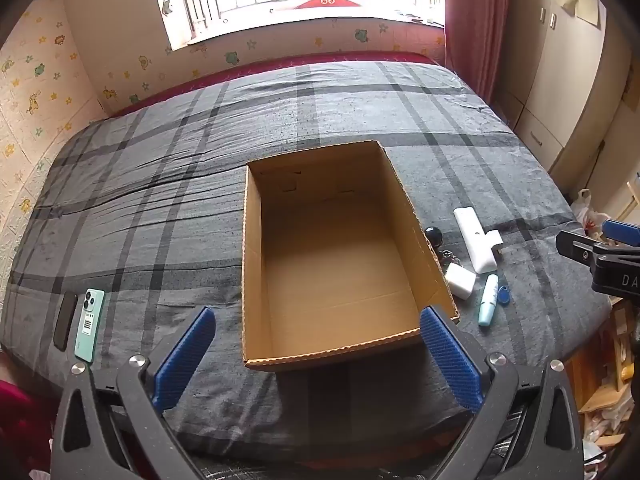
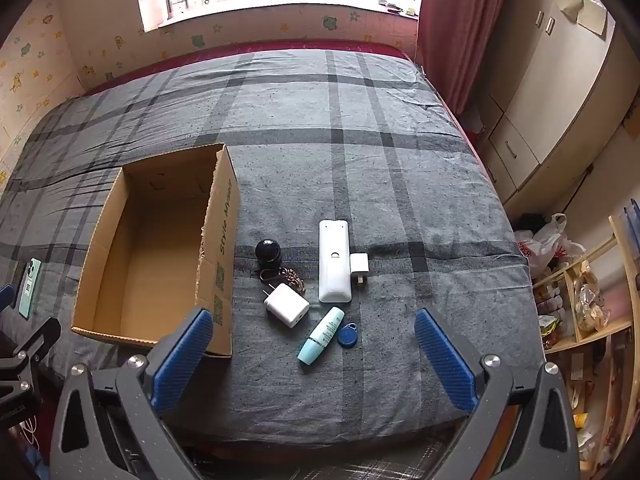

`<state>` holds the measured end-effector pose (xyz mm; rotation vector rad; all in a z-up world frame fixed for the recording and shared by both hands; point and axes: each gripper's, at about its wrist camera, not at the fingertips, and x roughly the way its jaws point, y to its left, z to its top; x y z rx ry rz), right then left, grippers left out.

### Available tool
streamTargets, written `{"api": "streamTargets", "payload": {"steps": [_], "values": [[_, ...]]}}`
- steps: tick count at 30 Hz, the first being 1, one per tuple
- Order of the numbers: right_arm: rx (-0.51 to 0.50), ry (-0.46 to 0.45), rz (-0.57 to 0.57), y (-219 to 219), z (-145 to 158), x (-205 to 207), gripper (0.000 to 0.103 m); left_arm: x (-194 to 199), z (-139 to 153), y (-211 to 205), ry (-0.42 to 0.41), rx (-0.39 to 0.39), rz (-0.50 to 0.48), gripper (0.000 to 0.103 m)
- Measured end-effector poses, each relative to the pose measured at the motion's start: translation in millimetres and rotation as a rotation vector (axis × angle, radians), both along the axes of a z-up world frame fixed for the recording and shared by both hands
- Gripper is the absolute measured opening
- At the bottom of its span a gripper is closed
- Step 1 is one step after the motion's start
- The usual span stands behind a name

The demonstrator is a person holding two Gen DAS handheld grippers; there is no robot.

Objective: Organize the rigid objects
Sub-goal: 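Move the left tool toward the cardboard box wall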

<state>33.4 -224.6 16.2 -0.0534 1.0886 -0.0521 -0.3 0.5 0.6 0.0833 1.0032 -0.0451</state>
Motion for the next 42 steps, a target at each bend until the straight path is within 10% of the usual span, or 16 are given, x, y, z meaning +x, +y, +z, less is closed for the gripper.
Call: {"api": "streamTargets", "payload": {"steps": [42], "values": [[0.005, -0.012, 0.005, 5.6, 3.2, 5.1, 0.103, 3.4, 1.2, 0.3, -0.004, -0.004, -0.004, 0.103]]}}
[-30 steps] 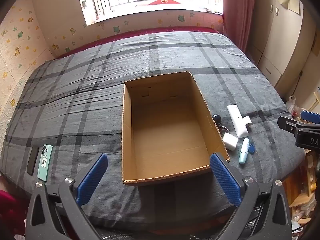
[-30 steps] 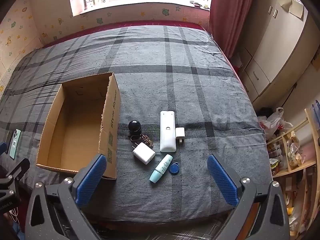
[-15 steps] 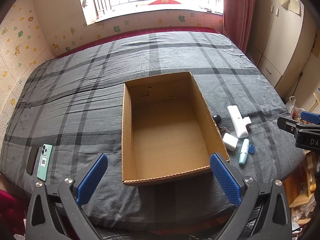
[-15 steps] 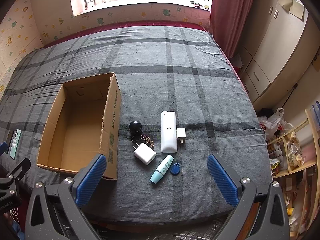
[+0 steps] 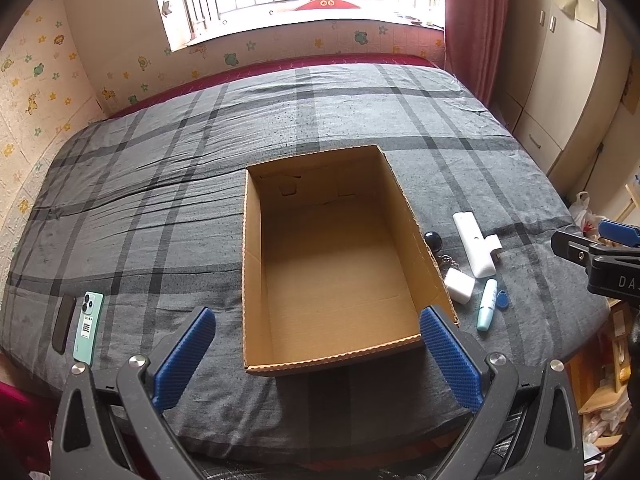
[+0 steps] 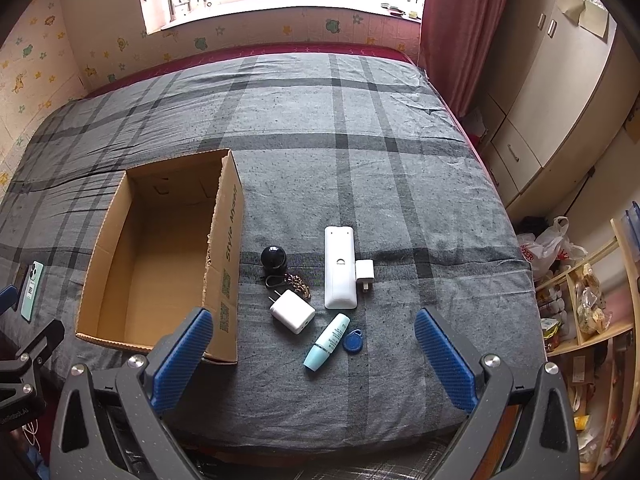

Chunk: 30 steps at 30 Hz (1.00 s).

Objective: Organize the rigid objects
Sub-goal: 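Move the left tool toward the cardboard box wall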

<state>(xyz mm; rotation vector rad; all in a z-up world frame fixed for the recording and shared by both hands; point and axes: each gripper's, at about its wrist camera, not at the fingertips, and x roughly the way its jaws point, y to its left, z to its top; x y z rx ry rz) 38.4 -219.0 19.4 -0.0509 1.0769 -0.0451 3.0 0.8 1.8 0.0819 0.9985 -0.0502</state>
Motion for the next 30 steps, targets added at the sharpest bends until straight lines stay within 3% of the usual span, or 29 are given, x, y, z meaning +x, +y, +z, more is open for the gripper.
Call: {"api": "streamTargets", "payload": {"steps": [30], "values": [[0.002, -0.007, -0.003, -2, 1, 0, 0.103, 9, -1, 15, -0.005, -0.009, 0.024, 0.103]]}}
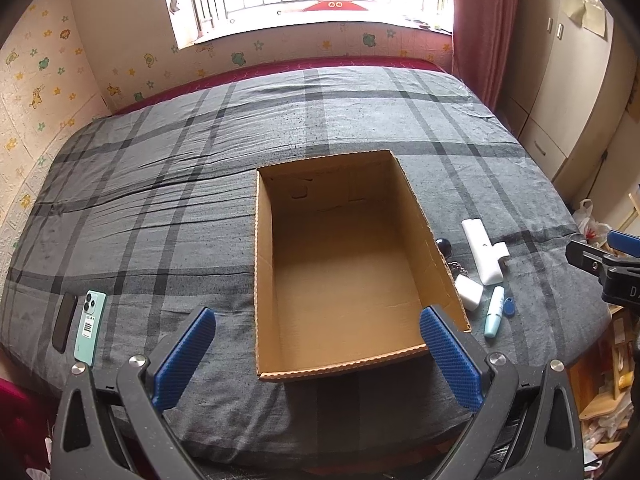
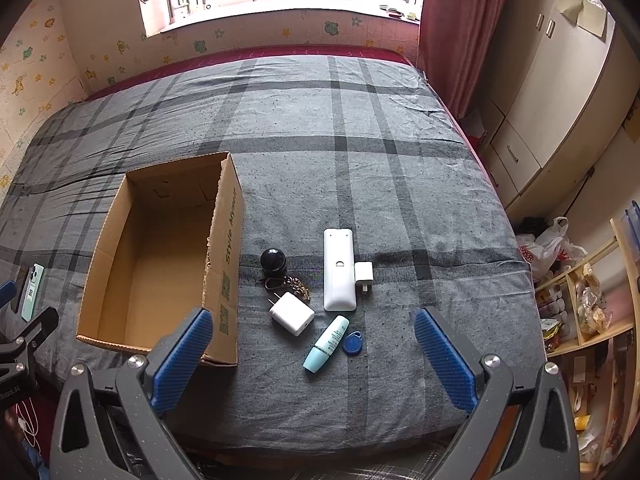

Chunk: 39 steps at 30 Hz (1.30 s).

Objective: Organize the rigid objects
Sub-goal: 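Move the left tool toward the cardboard box wall, then clamp the box wall with the left tool while the right tool grasps the blue bottle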

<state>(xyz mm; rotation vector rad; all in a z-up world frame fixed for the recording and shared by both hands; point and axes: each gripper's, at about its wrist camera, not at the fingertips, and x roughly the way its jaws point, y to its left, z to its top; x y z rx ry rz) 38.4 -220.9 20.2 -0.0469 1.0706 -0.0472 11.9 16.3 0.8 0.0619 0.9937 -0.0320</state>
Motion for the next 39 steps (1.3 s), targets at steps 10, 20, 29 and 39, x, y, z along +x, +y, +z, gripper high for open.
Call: {"api": "streamTargets", "payload": {"steps": [10, 20, 29, 39], "values": [[0.003, 0.011, -0.009, -6, -6, 7, 0.103, 13, -11, 11, 0.011, -0.003, 0.025, 0.103], [-0.001, 0.047, -0.023, -14, -24, 17, 0.103, 39, -45, 31, 0.028, -0.004, 0.05, 0.103], [-0.017, 0.091, -0.016, -14, -52, 27, 0.103, 69, -105, 49, 0.08, -0.005, 0.052, 0.103], [-0.032, 0.139, -0.046, -24, -75, 35, 0.103, 86, -149, 64, 0.127, -0.007, 0.08, 0.077]]}}
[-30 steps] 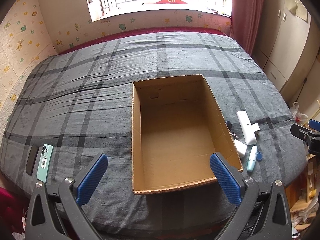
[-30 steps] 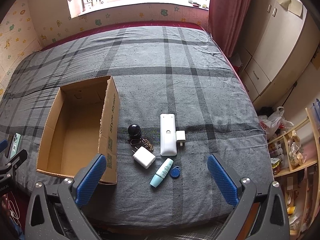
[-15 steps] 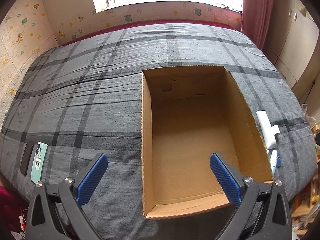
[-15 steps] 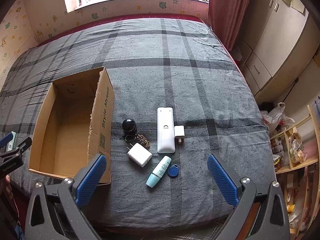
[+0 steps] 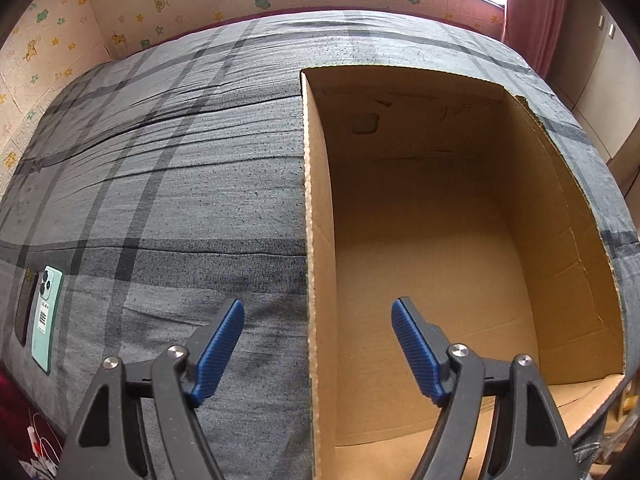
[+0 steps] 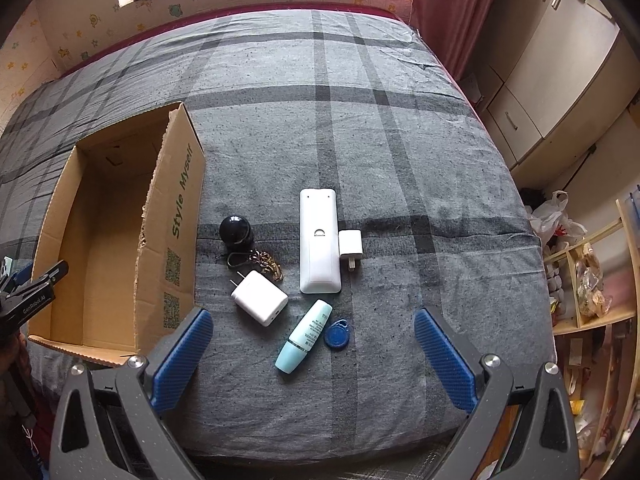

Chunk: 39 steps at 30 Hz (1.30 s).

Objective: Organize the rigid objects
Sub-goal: 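Clamp the box wall with the left tool while the right tool grasps the blue bottle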

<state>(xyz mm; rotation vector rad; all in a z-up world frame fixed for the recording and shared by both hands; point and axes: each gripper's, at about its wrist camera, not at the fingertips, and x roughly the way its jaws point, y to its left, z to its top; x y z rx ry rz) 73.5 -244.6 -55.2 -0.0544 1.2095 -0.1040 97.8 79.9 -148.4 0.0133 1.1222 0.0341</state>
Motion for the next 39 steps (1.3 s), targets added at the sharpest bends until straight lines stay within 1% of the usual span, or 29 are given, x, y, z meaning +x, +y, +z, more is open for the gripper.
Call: {"api": "streamTargets", "payload": {"steps": [2, 3, 5, 6, 7, 8, 9, 14, 26, 32, 39], "values": [[0.001, 0.006, -0.006, -2, -3, 1, 0.103, 3, -3, 1, 0.003, -0.003, -0.002, 0.064], [0.0, 0.009, -0.009, -3, -4, 2, 0.103, 4, -3, 1, 0.002, -0.004, -0.003, 0.06], [-0.001, 0.012, -0.014, -3, -6, 3, 0.103, 5, -3, -1, -0.006, 0.003, -0.003, 0.04], [0.0, 0.015, -0.015, -4, -7, 3, 0.103, 7, -4, 0, -0.005, 0.005, -0.004, 0.035], [0.0, 0.017, -0.015, -3, -7, 3, 0.103, 9, -5, 0, -0.001, -0.003, -0.004, 0.024], [0.001, 0.018, -0.015, -3, -7, 3, 0.103, 9, -6, 1, 0.003, -0.016, -0.001, 0.016], [0.001, 0.018, -0.016, -3, -7, 3, 0.103, 10, -7, 2, 0.005, -0.037, -0.003, 0.014], [0.001, 0.014, -0.017, -3, -7, 4, 0.103, 10, -9, 4, -0.001, -0.046, -0.01, 0.013], [0.012, 0.007, -0.032, -7, -13, 4, 0.103, 7, -12, -1, -0.006, -0.014, -0.023, 0.013], [0.053, 0.03, -0.058, -18, -28, 4, 0.103, 7, -11, 0, -0.01, -0.026, -0.017, 0.013], [0.041, 0.055, -0.078, -25, -56, 5, 0.103, 6, -12, 2, -0.016, -0.035, -0.013, 0.013]]}}
